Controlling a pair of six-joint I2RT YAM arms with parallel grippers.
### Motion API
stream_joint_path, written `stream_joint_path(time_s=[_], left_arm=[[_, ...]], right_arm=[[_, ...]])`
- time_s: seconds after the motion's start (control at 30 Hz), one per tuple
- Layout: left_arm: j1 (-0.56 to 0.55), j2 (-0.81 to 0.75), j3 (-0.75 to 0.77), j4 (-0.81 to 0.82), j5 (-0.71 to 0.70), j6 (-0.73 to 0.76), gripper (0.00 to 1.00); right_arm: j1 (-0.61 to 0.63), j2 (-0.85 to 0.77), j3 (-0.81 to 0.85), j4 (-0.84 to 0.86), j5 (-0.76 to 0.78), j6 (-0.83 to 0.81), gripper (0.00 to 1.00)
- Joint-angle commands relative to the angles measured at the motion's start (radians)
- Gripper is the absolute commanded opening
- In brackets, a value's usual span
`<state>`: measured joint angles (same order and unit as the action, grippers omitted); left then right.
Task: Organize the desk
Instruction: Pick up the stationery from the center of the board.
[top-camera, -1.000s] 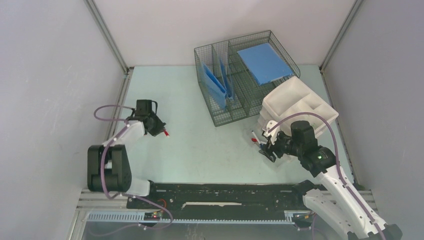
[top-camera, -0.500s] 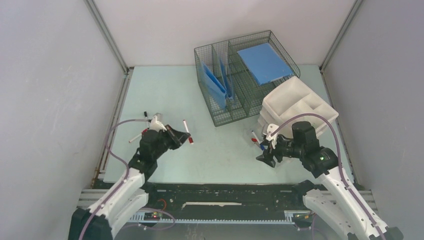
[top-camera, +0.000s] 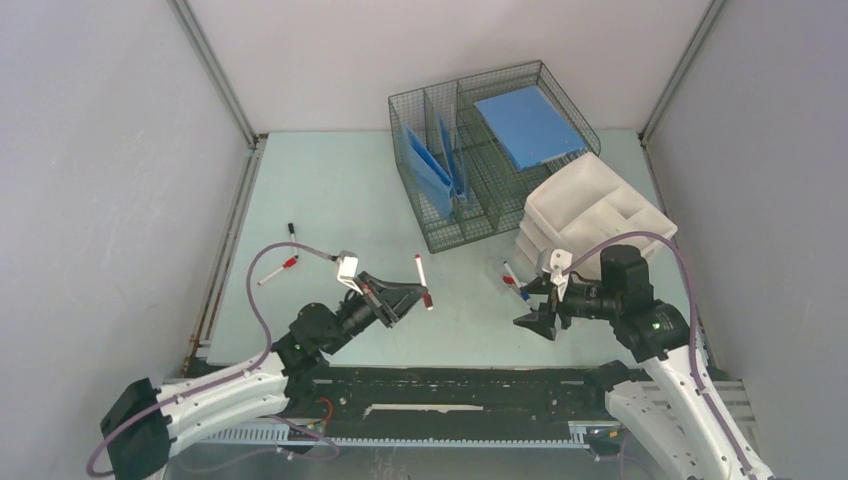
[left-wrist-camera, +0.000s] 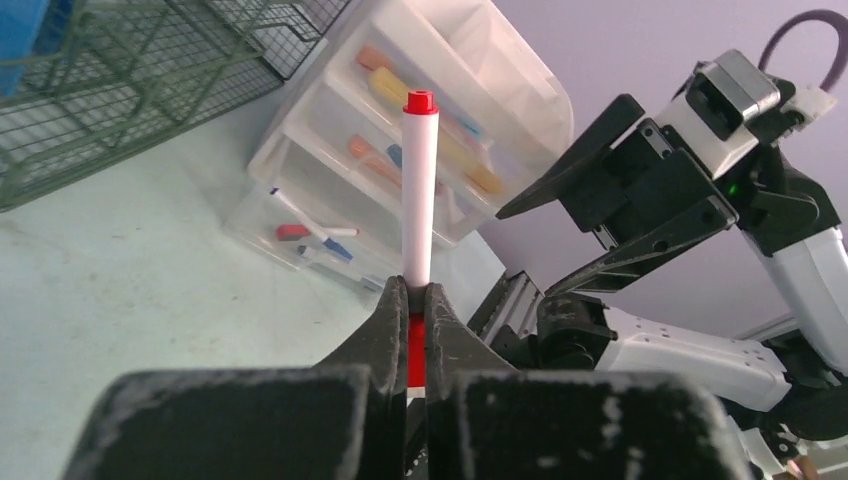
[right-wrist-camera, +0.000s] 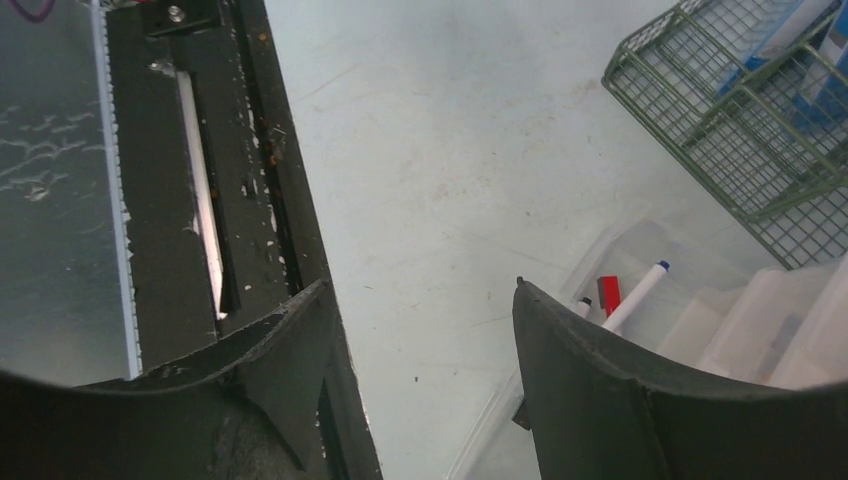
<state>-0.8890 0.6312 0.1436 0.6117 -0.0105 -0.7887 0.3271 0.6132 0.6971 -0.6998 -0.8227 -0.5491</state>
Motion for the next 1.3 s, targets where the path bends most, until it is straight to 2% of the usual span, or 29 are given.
stream_joint_path(time_s=[0.0, 0.23, 0.5, 0.63, 0.83, 1.0, 1.27], left_arm=[[-0.124, 0.101, 0.052, 0.172, -0.172, 0.107, 0.0], [-0.292, 0.303, 0.198, 0.184, -0.294, 0.225, 0.0], [-0.377, 0.516, 0.333, 0.225, -0.33, 0.271, 0.0], [-0.401, 0.605, 0.393, 0.253, -0.316, 0.278, 0.0], [-0.427, 0.69, 0.452, 0.287, -0.297, 0.281, 0.0], [-0.447, 0.746, 0.481, 0.325, -0.287, 0.267, 0.0], [-0.461, 0.786, 0.514, 0.346, -0.271, 0.262, 0.0]], right_arm=[[-0.026, -0.02, 0.043, 0.002, -0.114, 0.044, 0.74], [-0.05, -0.04, 0.044, 0.072, -0.132, 0.203, 0.75], [-0.051, -0.035, 0.044, 0.199, -0.094, 0.489, 0.77], [-0.051, -0.042, 0.043, 0.246, -0.093, 0.593, 0.8], [-0.05, -0.041, 0.04, 0.281, -0.02, 0.642, 0.82], [-0.055, -0.036, 0.028, 0.318, 0.102, 0.672, 0.82], [-0.063, -0.034, 0.01, 0.342, 0.078, 0.693, 0.74]])
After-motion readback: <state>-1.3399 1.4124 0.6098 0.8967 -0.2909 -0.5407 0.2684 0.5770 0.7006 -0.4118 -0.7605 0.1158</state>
